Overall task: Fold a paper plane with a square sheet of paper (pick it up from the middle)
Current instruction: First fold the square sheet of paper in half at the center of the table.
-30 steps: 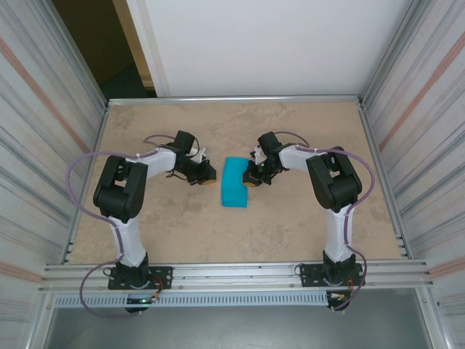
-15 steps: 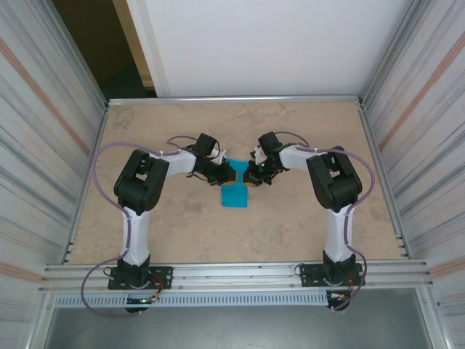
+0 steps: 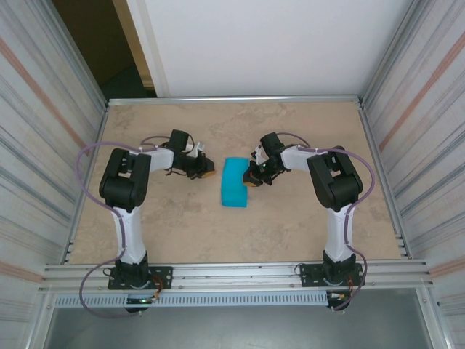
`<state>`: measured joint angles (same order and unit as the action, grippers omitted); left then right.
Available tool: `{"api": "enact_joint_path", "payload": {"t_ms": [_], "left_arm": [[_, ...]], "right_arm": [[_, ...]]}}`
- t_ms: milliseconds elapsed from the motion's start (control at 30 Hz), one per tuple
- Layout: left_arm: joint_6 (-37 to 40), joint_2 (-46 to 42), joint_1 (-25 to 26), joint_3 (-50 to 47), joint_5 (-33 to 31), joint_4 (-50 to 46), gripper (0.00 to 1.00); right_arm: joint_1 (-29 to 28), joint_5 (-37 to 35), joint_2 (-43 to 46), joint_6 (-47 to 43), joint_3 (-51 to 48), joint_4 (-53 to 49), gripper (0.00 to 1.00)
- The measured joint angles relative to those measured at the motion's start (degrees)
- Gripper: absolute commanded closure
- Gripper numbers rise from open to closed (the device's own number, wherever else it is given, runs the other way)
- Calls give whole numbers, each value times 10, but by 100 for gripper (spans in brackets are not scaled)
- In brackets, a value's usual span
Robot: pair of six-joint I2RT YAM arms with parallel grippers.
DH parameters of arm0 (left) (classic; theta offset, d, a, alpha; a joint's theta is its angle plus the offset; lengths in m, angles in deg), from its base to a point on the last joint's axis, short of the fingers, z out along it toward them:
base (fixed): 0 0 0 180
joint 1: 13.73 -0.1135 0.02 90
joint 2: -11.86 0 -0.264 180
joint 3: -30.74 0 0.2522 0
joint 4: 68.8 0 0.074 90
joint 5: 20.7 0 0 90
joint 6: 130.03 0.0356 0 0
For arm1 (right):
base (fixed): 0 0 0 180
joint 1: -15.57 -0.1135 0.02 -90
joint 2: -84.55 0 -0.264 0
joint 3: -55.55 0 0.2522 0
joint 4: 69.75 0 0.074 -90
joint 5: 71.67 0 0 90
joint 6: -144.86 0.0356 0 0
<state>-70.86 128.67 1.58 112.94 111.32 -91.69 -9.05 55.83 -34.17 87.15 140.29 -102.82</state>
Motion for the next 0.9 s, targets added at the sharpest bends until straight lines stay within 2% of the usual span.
{"api": "enact_joint_path", "payload": {"t_ms": [100,333,400,600,900], "left_arm": [[-2,-9,17,0,3,9,85],[-15,-3,101,20,10,34,85],[-18,9,108,37,10,35,85],[-21,57,85,69,-5,32,85],[-5,58,34,84,-16,-5,85]], "right_arm": [[0,0,-1,0,0,0,99],[0,0,-1,0,1,0,99],[0,1,-1,0,1,0,99],[1,1,-1,-1,1,-1,99],[1,1,-1,-5,0,-1,99]]}}
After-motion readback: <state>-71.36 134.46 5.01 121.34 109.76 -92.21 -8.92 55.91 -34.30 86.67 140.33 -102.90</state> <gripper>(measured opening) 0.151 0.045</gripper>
